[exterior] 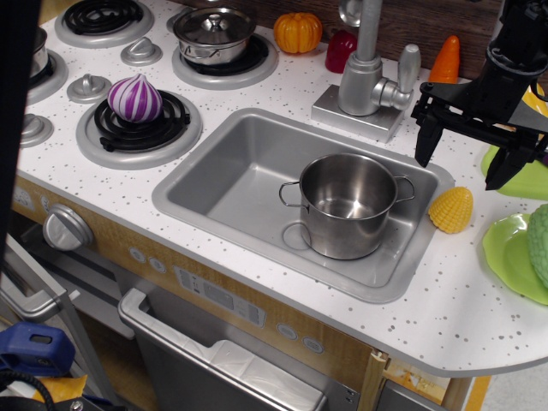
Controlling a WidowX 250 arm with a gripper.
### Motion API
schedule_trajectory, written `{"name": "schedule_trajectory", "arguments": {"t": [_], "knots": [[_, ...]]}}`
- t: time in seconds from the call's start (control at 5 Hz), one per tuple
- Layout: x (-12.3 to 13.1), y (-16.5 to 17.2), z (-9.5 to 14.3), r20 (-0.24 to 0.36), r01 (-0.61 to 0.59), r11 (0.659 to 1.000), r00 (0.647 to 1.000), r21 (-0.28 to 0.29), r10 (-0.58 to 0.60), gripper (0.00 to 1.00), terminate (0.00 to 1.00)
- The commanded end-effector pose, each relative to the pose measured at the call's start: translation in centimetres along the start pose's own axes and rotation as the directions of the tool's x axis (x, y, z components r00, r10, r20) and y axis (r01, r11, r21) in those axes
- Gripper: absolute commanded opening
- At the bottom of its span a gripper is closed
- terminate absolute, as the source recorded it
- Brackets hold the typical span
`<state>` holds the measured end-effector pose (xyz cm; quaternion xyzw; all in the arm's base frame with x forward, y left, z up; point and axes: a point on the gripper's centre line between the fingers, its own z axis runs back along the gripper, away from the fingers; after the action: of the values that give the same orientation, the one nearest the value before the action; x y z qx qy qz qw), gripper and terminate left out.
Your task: Put corn in pot which is in sink
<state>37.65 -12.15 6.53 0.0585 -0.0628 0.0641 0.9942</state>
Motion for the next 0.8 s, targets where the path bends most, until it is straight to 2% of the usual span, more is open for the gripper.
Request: {"name": "schedule_trajectory", "arguments": {"t": [0.0, 0.4, 0.6], "knots": [[0.0, 0.0, 0.0, 0.000, 0.000, 1.000, 1.000, 0.000, 0.000, 1.00, 0.00], [0.8, -1.2, -1.7, 0.084, 0.012, 1.000, 0.996, 0.001, -0.012, 1.00, 0.00], [0.9, -1.2, -2.2, 0.104, 0.014, 1.000, 0.994, -0.010, -0.013, 1.00, 0.00]]}}
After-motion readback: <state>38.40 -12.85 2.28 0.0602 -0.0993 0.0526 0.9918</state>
